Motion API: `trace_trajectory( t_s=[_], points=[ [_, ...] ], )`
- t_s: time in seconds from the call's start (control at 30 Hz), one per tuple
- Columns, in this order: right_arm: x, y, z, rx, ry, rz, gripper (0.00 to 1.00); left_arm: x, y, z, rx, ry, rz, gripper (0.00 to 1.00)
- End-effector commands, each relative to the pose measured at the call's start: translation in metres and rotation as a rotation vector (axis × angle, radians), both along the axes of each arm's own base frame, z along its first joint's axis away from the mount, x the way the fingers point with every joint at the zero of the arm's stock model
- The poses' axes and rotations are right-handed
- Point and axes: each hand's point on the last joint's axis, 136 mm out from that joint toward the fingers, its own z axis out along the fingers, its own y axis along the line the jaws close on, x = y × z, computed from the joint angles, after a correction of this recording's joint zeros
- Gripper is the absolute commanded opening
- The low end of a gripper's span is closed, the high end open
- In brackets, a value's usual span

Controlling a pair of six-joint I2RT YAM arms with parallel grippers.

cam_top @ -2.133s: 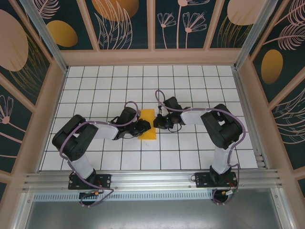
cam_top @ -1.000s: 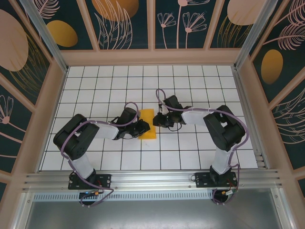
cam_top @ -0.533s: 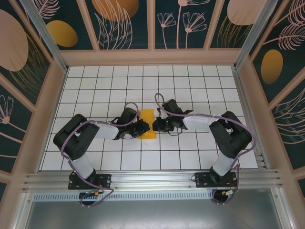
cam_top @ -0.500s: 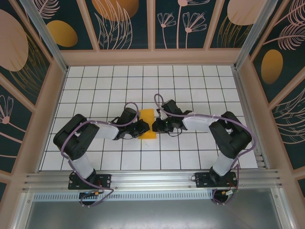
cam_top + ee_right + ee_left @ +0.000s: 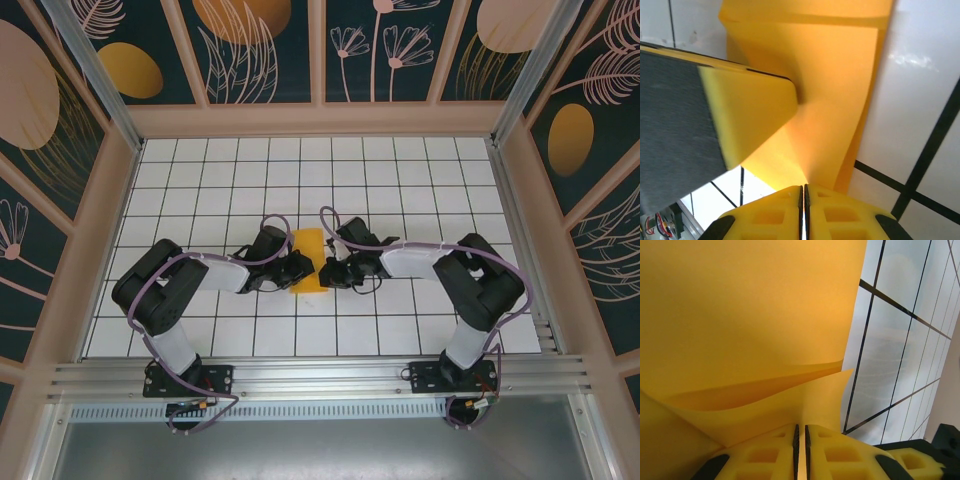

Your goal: Fold a paper plane with a square sheet of paper (pick it up from the middle)

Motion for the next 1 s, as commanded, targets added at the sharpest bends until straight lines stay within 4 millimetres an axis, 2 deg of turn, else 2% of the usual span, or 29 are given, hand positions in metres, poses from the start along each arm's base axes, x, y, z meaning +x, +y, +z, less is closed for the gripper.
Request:
trace_trajectory(
  t_s=[0.0, 0.37, 0.43, 0.57, 0.63, 0.97],
  points=[
    [-0.012, -0.008, -0.016, -0.047, 0.044, 0.012, 0.14, -0.013, 0.016, -0.026, 0.098, 0.079, 0.031, 0.15],
    [-0.009, -0.022, -0.029, -0.146, 0.032, -0.009, 0.14, -0.013, 0.019, -0.028, 0.113, 0.084, 0.039, 0.15],
    [-0.006, -0.020, -0.024, -0.142, 0.019, -0.007, 0.14, -0.013, 0.019, -0.028, 0.113, 0.085, 0.040, 0.15],
    [-0.005, -0.006, 0.002, -0.052, -0.013, 0.018, 0.14, -0.013, 0.019, -0.028, 0.113, 0.084, 0.041, 0.15],
    [-0.006, -0.003, 0.009, -0.026, -0.017, 0.030, 0.14, -0.013, 0.019, -0.029, 0.114, 0.086, 0.042, 0.15],
    [-0.022, -0.013, -0.019, -0.086, 0.047, 0.039, 0.14, -0.014, 0.019, -0.029, 0.112, 0.086, 0.040, 0.15]
  ],
)
